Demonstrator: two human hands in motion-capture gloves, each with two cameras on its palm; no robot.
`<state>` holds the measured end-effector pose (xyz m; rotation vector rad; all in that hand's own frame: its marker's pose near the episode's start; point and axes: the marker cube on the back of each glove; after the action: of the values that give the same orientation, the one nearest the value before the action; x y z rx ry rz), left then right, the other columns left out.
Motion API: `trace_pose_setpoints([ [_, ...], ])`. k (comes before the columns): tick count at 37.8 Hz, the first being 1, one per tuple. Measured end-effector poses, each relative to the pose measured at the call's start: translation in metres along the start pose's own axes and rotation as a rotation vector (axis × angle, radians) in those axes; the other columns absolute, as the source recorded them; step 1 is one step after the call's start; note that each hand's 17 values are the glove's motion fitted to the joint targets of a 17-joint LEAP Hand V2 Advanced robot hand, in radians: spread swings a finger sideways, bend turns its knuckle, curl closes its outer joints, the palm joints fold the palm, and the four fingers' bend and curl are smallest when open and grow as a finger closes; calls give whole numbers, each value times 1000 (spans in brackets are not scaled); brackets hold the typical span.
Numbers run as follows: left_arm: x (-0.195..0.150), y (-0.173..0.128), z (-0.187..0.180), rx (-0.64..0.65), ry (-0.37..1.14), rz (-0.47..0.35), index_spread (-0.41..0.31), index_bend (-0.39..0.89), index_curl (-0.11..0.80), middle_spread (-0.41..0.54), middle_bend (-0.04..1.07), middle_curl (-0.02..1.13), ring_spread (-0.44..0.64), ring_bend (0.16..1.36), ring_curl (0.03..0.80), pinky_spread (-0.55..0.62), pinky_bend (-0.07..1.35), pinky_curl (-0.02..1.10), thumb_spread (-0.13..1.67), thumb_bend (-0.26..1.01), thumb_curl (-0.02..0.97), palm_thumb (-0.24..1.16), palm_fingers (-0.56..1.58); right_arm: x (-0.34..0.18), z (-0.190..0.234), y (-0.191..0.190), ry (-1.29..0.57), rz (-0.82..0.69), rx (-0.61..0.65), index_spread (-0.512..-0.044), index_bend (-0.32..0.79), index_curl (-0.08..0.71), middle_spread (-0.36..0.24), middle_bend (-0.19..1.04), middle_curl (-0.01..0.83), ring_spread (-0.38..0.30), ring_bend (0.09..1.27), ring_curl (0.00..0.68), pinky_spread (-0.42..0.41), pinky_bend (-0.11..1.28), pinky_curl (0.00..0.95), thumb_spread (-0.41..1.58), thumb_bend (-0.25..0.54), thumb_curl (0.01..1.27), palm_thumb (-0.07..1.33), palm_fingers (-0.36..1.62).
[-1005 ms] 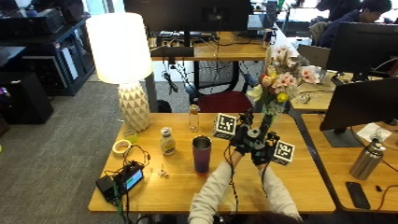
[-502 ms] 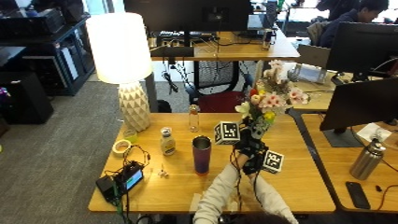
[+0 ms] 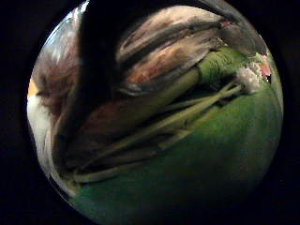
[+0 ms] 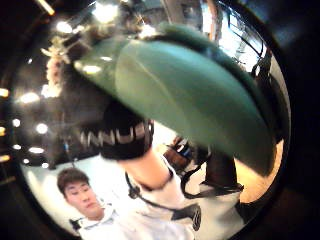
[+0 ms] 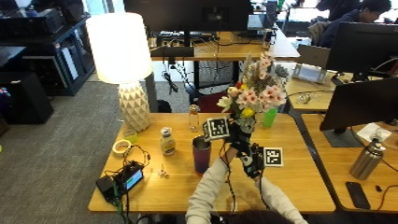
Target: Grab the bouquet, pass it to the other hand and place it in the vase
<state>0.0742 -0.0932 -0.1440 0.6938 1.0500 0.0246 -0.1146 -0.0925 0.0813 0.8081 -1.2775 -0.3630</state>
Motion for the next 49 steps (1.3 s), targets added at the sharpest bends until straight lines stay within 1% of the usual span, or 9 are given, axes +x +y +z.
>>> trace_pose_setpoints([
  [3, 19, -21, -22, 48, -7, 20, -362, 502, 492, -363, 704, 530, -396, 747, 443, -423, 538, 423, 508, -10, 579, 816, 1465, -2, -12, -3, 4, 19, 1, -184, 227, 559, -117, 692, 566, -177, 904, 499, -271, 738, 477, 783, -67, 609, 836, 1107],
  [6, 26, -44, -41, 119, -47, 60, -366, 512, 502, -368, 714, 535, -397, 755, 450, -425, 548, 426, 470, -21, 601, 820, 1455, 8, -25, -12, 76, -68, 30, -185, 156, 533, -106, 627, 539, -170, 852, 479, -252, 700, 456, 839, -54, 588, 795, 1123],
  [10, 30, -67, -64, 200, -78, 85, -370, 520, 513, -372, 724, 540, -398, 763, 456, -427, 559, 430, 436, -25, 627, 822, 1445, 4, -30, -9, 1, 86, 45, -186, 116, 491, -88, 573, 514, -161, 797, 455, -237, 657, 437, 884, -40, 569, 768, 1151],
  [15, 19, -80, -84, 266, -112, 105, -373, 525, 524, -374, 733, 544, -399, 770, 462, -428, 568, 432, 408, -29, 655, 822, 1436, 13, -37, -17, 79, -60, 40, -197, 65, 431, -78, 493, 483, -145, 747, 433, -179, 619, 416, 946, -30, 548, 752, 1077],
  [18, 3, -85, -91, 302, -124, 98, -374, 522, 529, -375, 738, 546, -399, 774, 464, -428, 573, 433, 396, -30, 669, 821, 1431, 12, -39, -13, 68, 76, 39, -202, 57, 400, -74, 453, 468, -142, 722, 425, -165, 615, 406, 972, -28, 537, 742, 1073],
  [25, -48, -91, -109, 367, -158, 12, -376, 517, 538, -375, 742, 549, -400, 777, 466, -428, 581, 433, 378, -31, 698, 814, 1424, 1, -39, -11, 3, 128, 36, -205, 67, 345, -69, 417, 454, -140, 670, 410, -138, 582, 388, 1018, -23, 516, 742, 1083],
  [33, -76, -91, -125, 390, -197, -16, -376, 509, 546, -372, 743, 548, -400, 772, 467, -428, 584, 431, 361, -32, 724, 808, 1418, 11, -45, -20, 3, 0, 34, -213, 81, 307, -67, 391, 446, -140, 638, 405, -103, 528, 370, 1041, -22, 499, 742, 1088],
  [37, -87, -90, -129, 402, -187, -18, -377, 504, 548, -371, 746, 548, -401, 772, 468, -429, 582, 430, 357, -33, 735, 806, 1416, 13, -49, -18, 22, 81, 38, -207, 108, 301, -67, 374, 442, -141, 621, 403, -96, 504, 361, 1047, -22, 493, 742, 1106],
  [49, -126, -80, -146, 391, -221, -63, -377, 491, 555, -370, 741, 545, -399, 773, 470, -434, 579, 427, 354, -34, 758, 798, 1414, 15, -62, -18, 41, 120, 63, -204, 108, 289, -67, 350, 440, -142, 591, 401, -77, 457, 351, 1055, -22, 479, 744, 1123],
])
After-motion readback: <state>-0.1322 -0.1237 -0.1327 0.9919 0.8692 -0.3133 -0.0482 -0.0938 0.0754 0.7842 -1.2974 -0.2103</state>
